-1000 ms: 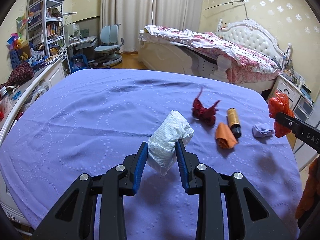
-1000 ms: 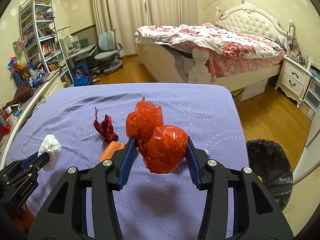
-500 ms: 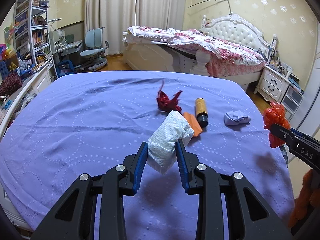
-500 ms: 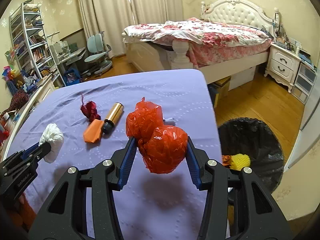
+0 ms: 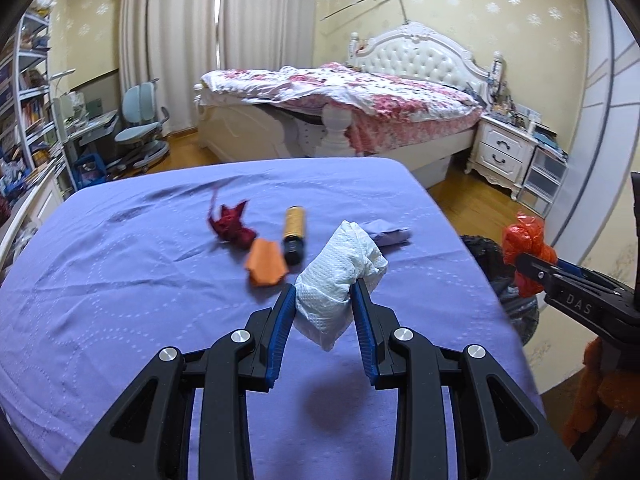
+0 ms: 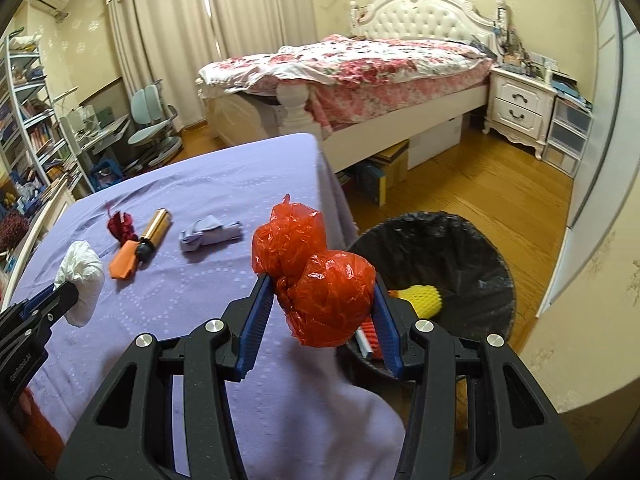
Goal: Collect trash
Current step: 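Carry the red bag and white bag over the bin and open both grippers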
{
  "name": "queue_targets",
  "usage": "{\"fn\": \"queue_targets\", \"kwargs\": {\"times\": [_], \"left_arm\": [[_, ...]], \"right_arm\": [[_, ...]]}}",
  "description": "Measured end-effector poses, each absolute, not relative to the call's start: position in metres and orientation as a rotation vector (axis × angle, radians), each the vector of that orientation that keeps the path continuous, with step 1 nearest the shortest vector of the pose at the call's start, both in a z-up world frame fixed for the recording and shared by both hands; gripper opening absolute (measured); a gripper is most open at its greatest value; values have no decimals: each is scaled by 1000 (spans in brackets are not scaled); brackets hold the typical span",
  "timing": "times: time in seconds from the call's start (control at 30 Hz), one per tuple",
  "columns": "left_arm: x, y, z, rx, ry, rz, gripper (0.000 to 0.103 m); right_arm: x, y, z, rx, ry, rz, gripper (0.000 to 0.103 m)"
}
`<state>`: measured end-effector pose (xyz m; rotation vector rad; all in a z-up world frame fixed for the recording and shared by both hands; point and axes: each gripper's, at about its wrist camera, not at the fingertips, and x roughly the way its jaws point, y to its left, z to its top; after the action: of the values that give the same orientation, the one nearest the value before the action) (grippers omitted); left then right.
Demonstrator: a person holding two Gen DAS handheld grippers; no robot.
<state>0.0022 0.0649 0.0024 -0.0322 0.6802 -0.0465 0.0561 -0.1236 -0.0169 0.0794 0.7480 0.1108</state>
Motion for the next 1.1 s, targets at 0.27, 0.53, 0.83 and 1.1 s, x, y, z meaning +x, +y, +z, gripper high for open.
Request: {"fn": "queue_targets", "kwargs": {"times": [0.27, 0.53, 0.83, 1.1], "left_arm": [[23, 9, 5, -4, 680, -158, 32], [45, -40, -2, 31, 687, -225, 32], [72, -76, -18, 60, 726, -246, 32], [89, -96, -26, 87, 758, -261, 32]], "right_arm": [[59, -167, -21, 112, 751, 36, 47], [66, -202, -28, 111, 755, -28, 47], [77, -233, -35, 121, 760, -67, 47], [90, -248, -40, 137, 773, -75, 48]]}}
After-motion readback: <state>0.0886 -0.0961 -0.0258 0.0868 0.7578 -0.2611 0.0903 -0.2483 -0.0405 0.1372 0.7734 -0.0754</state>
